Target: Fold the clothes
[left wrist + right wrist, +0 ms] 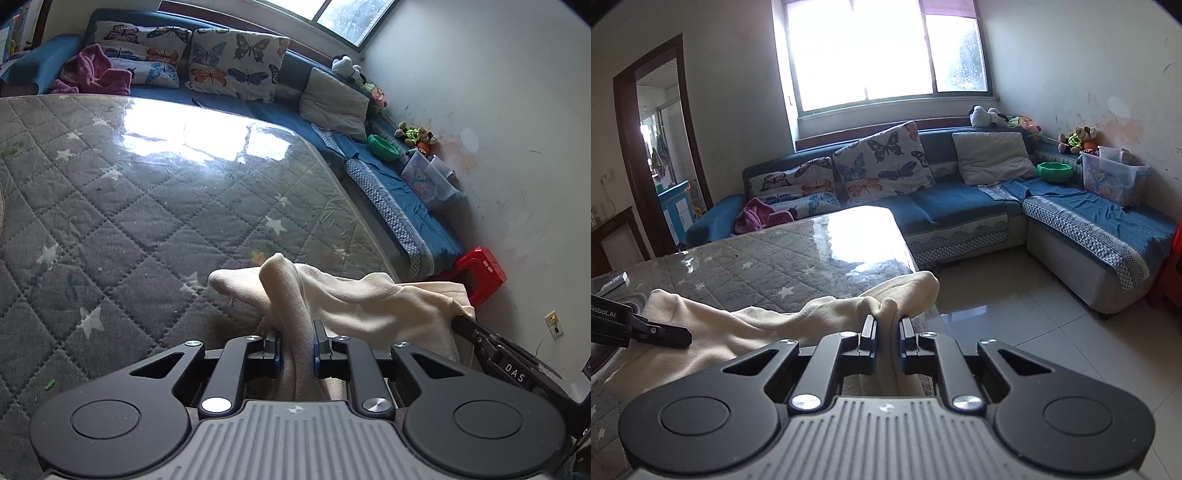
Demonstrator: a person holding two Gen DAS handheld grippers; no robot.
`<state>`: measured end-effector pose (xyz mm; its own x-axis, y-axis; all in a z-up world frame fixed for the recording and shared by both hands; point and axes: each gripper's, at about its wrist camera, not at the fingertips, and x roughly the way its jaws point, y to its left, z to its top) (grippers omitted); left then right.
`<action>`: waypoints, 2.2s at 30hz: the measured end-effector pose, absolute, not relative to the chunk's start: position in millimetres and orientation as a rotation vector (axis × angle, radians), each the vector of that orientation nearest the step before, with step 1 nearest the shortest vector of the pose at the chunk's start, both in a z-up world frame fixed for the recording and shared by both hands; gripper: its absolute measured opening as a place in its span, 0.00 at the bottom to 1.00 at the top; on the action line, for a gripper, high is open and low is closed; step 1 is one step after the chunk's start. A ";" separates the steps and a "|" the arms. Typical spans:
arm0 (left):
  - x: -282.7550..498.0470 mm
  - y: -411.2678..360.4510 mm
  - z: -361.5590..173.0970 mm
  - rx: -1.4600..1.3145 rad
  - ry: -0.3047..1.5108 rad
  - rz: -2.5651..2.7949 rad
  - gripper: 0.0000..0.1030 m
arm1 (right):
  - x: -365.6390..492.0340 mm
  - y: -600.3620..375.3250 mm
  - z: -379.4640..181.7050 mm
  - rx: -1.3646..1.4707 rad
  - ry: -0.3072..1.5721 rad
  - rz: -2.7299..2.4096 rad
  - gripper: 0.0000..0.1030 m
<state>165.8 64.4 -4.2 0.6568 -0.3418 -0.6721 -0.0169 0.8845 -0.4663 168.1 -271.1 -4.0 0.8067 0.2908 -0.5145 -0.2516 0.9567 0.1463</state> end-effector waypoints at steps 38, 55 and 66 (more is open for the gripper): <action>146.9 64.2 -25.3 -0.252 0.834 -0.026 0.78 | 154.1 -262.3 -29.0 0.004 0.624 0.194 0.59; 124.5 21.6 -30.5 0.004 0.771 -0.049 0.94 | 107.9 -262.0 -45.5 -0.097 0.622 0.087 0.93; 120.1 21.9 -38.0 0.042 0.761 -0.027 1.00 | 101.2 -269.0 -41.0 -0.086 0.608 0.034 1.00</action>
